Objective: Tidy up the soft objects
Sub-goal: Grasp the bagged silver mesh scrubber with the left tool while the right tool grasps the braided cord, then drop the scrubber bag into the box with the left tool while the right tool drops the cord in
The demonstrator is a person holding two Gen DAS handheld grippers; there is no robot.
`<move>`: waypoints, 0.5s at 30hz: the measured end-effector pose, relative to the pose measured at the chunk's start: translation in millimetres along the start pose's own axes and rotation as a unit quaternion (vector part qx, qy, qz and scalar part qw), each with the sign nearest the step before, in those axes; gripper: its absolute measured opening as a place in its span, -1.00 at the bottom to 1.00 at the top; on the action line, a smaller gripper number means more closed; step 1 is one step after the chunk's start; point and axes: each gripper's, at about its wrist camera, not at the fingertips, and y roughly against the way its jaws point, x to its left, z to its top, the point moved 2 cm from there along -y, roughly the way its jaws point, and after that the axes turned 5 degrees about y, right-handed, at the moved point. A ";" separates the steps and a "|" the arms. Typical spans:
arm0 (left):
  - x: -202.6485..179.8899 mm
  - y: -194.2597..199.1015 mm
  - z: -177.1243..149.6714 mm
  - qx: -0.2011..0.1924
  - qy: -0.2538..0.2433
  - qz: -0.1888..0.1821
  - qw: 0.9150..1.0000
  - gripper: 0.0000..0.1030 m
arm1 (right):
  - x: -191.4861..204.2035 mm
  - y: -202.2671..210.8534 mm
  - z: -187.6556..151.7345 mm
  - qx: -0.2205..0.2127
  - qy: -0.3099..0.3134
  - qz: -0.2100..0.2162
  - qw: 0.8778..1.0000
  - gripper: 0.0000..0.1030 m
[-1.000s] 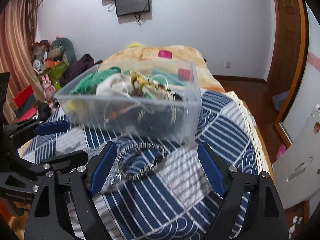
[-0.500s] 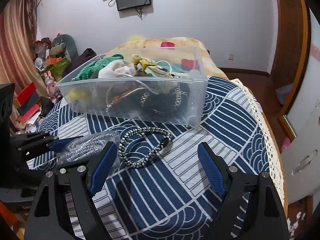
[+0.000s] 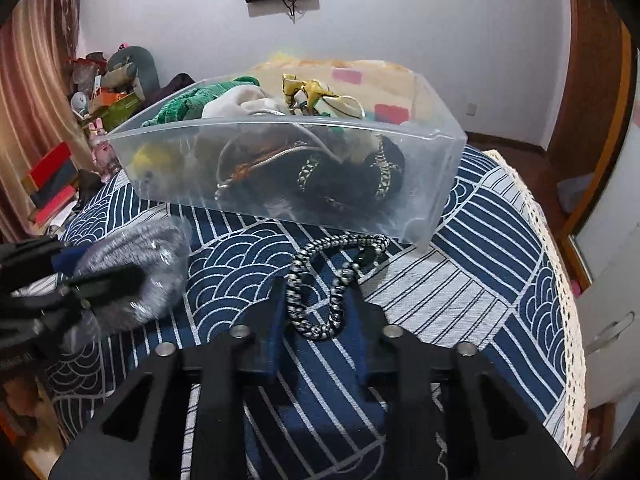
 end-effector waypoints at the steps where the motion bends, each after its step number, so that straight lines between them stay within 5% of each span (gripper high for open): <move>1: 0.2 4.2 2.5 -0.008 0.001 0.002 1.000 -0.34 | -1.2 2.5 -1.3 -0.003 -0.002 0.004 1.000 -0.66; 15: 3.7 46.4 56.5 -0.105 0.007 0.016 0.994 -0.34 | 1.6 42.3 21.5 -0.077 0.026 -0.004 0.997 -0.70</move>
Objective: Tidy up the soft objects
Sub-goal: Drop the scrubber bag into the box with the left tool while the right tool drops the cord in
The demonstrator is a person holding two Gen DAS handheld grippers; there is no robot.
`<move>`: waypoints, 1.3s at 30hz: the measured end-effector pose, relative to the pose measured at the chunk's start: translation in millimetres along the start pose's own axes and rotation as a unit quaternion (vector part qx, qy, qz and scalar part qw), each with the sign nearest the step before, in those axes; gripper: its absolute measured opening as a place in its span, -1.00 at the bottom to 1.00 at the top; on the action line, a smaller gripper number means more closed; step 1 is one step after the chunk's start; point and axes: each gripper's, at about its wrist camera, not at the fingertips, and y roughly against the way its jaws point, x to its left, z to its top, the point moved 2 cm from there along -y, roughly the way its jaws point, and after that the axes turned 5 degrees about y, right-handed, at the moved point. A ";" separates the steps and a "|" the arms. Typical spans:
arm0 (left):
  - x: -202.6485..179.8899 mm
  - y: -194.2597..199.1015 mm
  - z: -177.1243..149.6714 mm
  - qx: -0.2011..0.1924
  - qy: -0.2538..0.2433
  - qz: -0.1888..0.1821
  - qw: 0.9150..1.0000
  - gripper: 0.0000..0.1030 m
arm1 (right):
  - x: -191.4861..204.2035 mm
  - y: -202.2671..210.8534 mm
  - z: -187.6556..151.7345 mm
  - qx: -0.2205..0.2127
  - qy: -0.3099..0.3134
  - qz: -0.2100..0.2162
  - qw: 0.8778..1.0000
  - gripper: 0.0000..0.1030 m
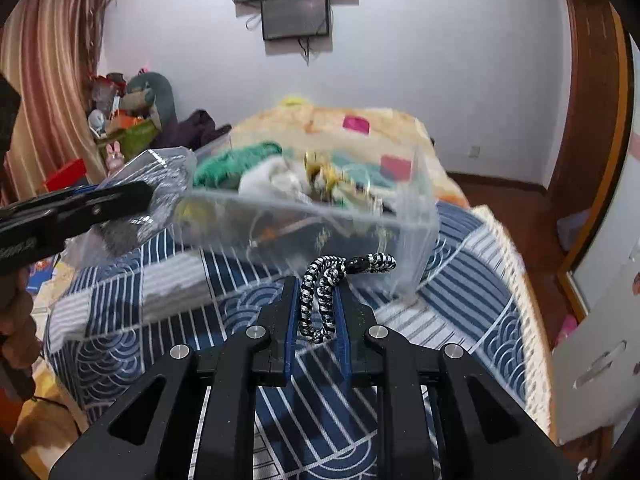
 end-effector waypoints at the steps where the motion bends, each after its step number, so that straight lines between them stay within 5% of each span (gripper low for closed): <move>1: -0.1 -0.9 4.8 -0.003 0.004 -0.002 1.000 -0.34 | 0.0 2.0 3.3 -0.005 0.002 -0.001 1.000 -0.70; 7: -1.2 -16.1 31.0 -0.013 0.028 -0.015 0.999 -0.34 | -6.4 4.5 29.3 -0.036 0.003 -0.008 0.999 -0.70; 15: 2.0 -45.5 48.3 -0.014 0.023 0.015 1.000 -0.34 | -5.6 -6.3 59.3 -0.070 0.002 0.010 0.998 -0.70; 23: 12.7 -88.3 48.4 0.022 0.040 0.016 0.999 -0.34 | 7.1 -47.3 72.8 -0.051 -0.007 0.041 0.998 -0.70; 28: 15.3 -103.5 38.5 0.027 0.031 0.050 0.998 -0.32 | 4.0 -65.6 63.1 -0.015 -0.028 0.056 0.998 -0.62; 35: 18.5 -99.6 25.8 0.032 0.039 0.040 0.998 0.13 | -0.1 -64.7 47.3 0.007 -0.036 0.048 0.998 -0.40; 39: 14.7 -89.0 22.9 0.026 0.031 0.039 0.998 0.26 | 2.0 -54.2 46.4 0.001 -0.021 0.035 0.999 -0.09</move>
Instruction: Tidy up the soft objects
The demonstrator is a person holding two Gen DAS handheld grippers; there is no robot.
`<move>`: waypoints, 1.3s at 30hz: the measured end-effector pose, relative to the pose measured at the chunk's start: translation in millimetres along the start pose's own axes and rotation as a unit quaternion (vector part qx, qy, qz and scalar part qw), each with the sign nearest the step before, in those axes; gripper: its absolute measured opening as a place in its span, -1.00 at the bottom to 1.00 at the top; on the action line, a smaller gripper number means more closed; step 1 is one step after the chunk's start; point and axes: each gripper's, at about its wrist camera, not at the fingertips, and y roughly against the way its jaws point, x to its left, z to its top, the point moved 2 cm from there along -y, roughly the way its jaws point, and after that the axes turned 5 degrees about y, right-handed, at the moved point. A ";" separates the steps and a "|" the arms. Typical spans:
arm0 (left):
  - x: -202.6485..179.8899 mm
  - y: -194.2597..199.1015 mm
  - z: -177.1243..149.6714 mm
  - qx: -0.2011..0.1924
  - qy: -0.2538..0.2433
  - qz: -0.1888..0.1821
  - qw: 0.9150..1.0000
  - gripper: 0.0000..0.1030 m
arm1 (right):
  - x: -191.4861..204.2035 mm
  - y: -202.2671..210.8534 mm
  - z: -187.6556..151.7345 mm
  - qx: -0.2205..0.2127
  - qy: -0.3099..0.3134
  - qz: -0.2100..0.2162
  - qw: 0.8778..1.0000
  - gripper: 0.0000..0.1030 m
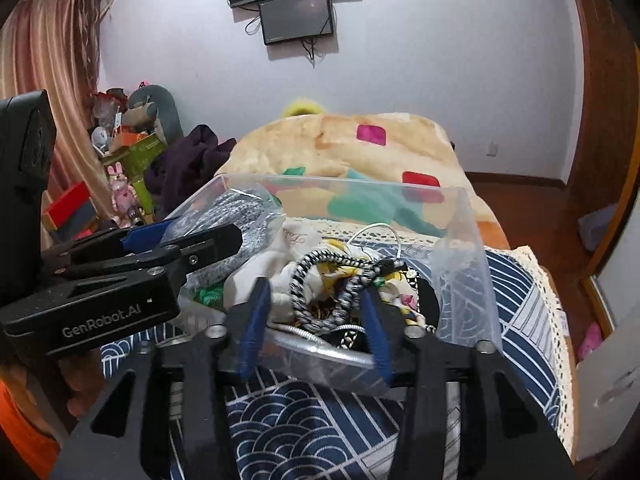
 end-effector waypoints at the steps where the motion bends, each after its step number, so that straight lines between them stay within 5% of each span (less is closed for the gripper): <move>1: -0.7 3.7 -1.2 -0.003 -0.002 0.000 1.000 0.27 | 0.1 2.3 -0.1 -0.001 0.003 -0.002 1.000 -0.08; 13: -7.3 64.5 -5.8 -0.052 0.004 -0.028 0.998 0.28 | -9.4 31.1 -1.0 -0.013 -0.001 -0.005 1.000 0.10; 23: -15.4 137.7 5.6 -0.136 0.004 -0.042 0.990 0.28 | 0.6 105.6 17.0 -0.122 0.001 -0.015 0.992 0.11; 26: -18.6 160.4 4.0 -0.156 -0.004 -0.050 0.987 0.28 | 4.8 126.3 20.8 -0.154 0.001 -0.014 0.988 0.29; 31: -25.7 188.4 -1.7 -0.188 -0.021 -0.040 0.981 0.52 | 10.2 151.5 22.7 -0.199 0.001 -0.021 0.980 0.61; 39: -32.7 212.0 -5.2 -0.215 -0.034 -0.029 0.976 0.95 | 17.3 158.6 20.8 -0.213 0.007 -0.027 0.977 0.78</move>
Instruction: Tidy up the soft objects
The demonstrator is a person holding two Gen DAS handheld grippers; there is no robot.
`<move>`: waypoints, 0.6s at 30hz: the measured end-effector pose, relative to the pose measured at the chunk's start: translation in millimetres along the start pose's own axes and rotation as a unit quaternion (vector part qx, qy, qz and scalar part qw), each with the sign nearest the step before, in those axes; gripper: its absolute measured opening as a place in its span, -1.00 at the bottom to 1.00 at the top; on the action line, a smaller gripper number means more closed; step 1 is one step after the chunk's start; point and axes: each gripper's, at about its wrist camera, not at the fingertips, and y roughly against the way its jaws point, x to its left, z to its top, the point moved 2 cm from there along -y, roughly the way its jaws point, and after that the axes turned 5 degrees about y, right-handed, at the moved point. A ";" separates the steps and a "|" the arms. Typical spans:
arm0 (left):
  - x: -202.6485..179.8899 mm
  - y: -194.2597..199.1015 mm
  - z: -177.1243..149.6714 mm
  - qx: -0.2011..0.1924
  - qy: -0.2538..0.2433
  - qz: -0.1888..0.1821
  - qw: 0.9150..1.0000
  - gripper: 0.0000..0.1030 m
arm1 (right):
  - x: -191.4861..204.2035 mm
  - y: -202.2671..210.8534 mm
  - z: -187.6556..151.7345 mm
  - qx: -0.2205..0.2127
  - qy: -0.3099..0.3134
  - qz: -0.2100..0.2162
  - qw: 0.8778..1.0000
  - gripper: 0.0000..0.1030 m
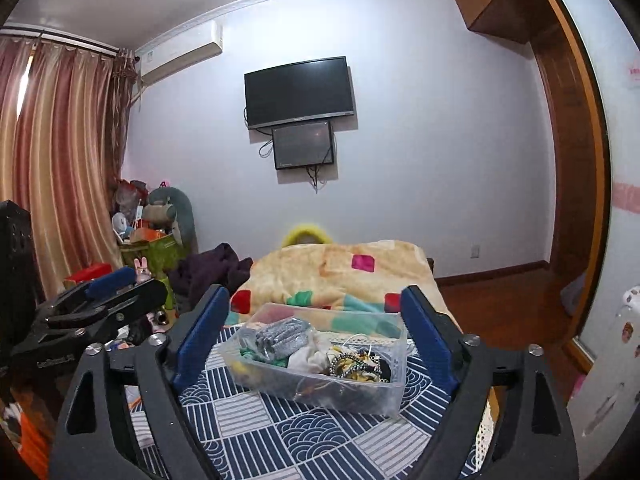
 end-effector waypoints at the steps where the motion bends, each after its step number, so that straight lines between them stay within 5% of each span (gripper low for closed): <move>1: 0.7 0.7 0.4 -0.001 0.001 -0.001 1.000 0.96 | 0.6 1.1 -0.6 -0.002 0.000 -0.001 1.000 0.87; 18: -3.8 7.7 -0.4 -0.013 -0.009 0.007 1.000 0.99 | 0.9 9.2 -2.4 -0.017 0.000 -0.004 1.000 1.00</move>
